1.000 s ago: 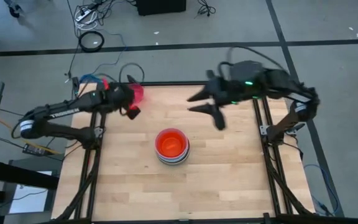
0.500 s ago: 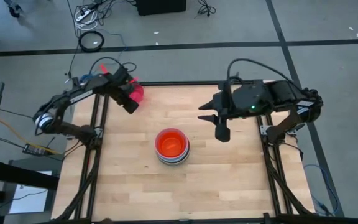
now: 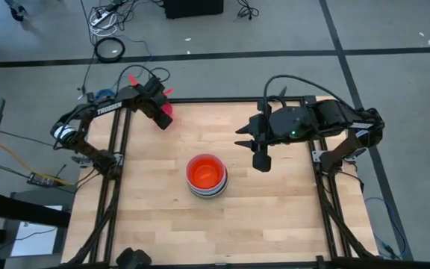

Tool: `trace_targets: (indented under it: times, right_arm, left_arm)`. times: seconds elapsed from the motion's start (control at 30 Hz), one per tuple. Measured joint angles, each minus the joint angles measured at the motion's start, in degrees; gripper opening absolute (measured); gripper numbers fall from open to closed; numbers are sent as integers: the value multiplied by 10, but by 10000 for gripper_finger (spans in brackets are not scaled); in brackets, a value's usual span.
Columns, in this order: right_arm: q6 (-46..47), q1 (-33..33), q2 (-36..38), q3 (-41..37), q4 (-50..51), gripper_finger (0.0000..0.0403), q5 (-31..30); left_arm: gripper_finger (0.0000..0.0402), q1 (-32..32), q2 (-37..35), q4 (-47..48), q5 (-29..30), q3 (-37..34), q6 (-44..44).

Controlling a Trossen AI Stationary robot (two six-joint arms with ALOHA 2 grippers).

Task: Nest bowls inside each other
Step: Stack the red bowl on top of the orange bowl

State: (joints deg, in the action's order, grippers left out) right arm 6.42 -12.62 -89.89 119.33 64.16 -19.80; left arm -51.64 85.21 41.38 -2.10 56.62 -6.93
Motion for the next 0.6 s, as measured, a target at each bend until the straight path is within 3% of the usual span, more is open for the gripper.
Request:
trace_targets:
  times: [0.23, 0.6]
  right_arm:
    - [-2, 4, 0, 0, 2, 132, 0]
    - [14, 4, 0, 0, 3, 132, 0]
  left_arm:
    - [88, -2, 2, 14, 10, 28, -17]
    - [153, -2, 76, 23, 14, 34, -19]
